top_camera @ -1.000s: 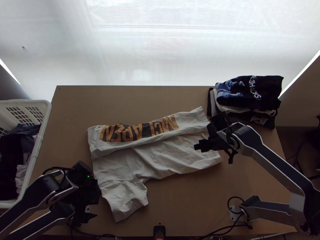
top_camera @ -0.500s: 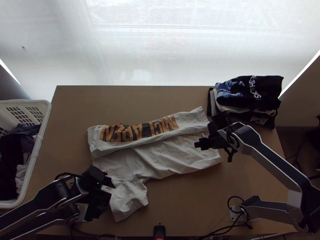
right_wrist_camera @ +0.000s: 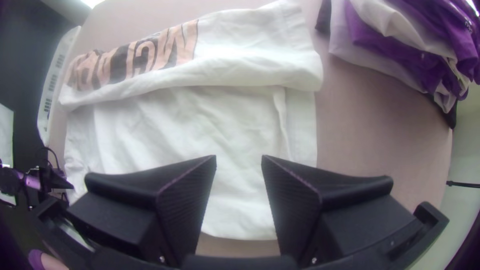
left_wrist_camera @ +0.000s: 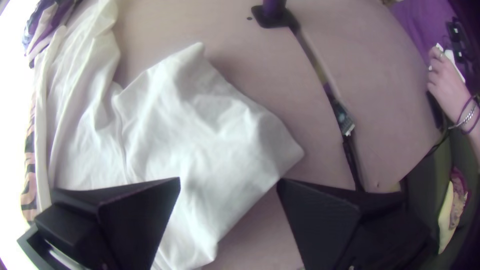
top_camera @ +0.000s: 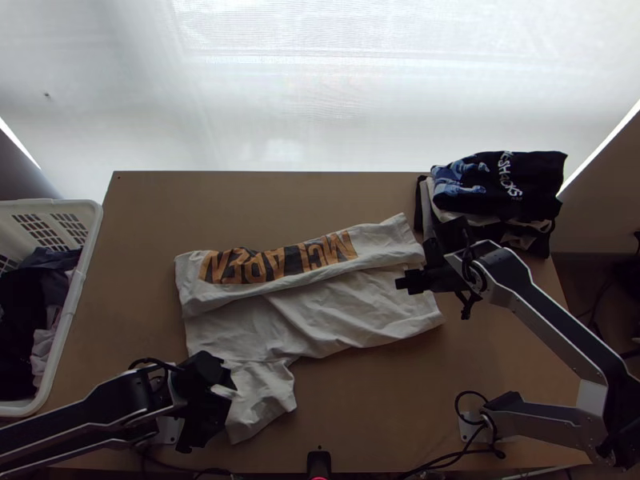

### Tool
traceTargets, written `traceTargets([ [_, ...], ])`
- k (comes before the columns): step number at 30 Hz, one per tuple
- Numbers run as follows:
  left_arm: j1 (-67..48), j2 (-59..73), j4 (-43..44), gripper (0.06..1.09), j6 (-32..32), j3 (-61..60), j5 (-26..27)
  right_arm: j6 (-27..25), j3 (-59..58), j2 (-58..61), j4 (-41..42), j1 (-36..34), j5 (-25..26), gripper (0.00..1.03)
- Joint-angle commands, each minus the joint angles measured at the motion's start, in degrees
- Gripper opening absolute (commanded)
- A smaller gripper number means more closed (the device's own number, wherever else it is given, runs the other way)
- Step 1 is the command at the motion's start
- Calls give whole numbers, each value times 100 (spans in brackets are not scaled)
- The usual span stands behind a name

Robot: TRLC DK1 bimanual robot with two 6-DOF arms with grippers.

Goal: Fold the t-shirt

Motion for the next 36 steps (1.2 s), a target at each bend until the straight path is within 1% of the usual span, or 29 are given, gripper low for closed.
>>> traceTargets([
  [1, -130, -198, 196, 64, -351, -65, -6, -14, -11, 23, -1, -35, -16, 44],
  [2, -112, -250, 310, 49, -456, -65, 3, -14, -3, 31, -1, -35, -16, 44],
  [3, -95, -268, 416, 40, -588, -74, 20, -14, 15, 31, -1, -26, -16, 44],
  [4, -68, -277, 521, 40, -694, -92, 73, -14, 33, 31, -1, -26, -16, 44],
  [5, -42, -215, 547, 32, -746, -127, 161, -5, 41, 40, -1, -26, -24, 44],
  [6, 28, -110, 574, 21, -782, -188, 302, -5, 59, 40, -1, -26, -24, 44],
  [7, 107, 4, 600, 20, -790, -259, 407, 4, 76, 40, -1, -17, -24, 44],
  [8, 178, 101, 670, 17, -808, -320, 425, 4, 85, 31, -1, -17, -24, 44],
  [9, 283, 154, 697, 10, -834, -338, 530, 4, 103, 31, -1, -17, -24, 44],
  [12, 775, 505, 618, 9, -764, -259, 1005, -5, 120, 31, -1, -17, -24, 44],
  [13, 969, 752, 468, 9, -597, -206, 1207, -14, 112, 31, -1, -17, -33, 44],
  [14, 1268, 1015, 275, 9, -395, -92, 1462, -14, 120, 31, -1, -17, -24, 44],
  [15, 1716, 1288, 134, 9, -254, 49, 1848, -14, 120, 23, -1, -17, -33, 44],
  [16, 2164, 1674, -156, 9, -43, 242, 2305, -14, 120, 23, -1, -17, -24, 44],
  [19, 3210, 3248, -1202, 9, 809, 823, 3149, -23, 120, 5, -1, -17, -24, 44],
  [20, 3474, 3643, -1474, 9, 1099, 972, 3351, -23, 120, -4, -1, -17, -24, 44],
  [22, 3895, 4039, -1632, 9, 1178, 1200, 3545, -23, 112, -21, -1, -26, -24, 44],
  [23, 4019, 4170, -1790, 9, 1231, 1315, 3571, -31, 103, -39, -1, -26, -24, 44],
  [25, 4300, 4390, -2107, 9, 1319, 1587, 3800, -67, 76, -74, -9, -35, -24, 44],
  [27, 4493, 4654, -2617, 9, 1644, 1868, 3905, -67, 50, -83, -9, -43, -24, 44],
  [28, 4616, 4742, -2757, 9, 1697, 1991, 3993, -67, 50, -92, -9, -43, -24, 44],
  [36, 5144, 4654, -3372, 9, 1697, 2739, 4239, -67, 103, -74, -9, -35, -24, 44],
])
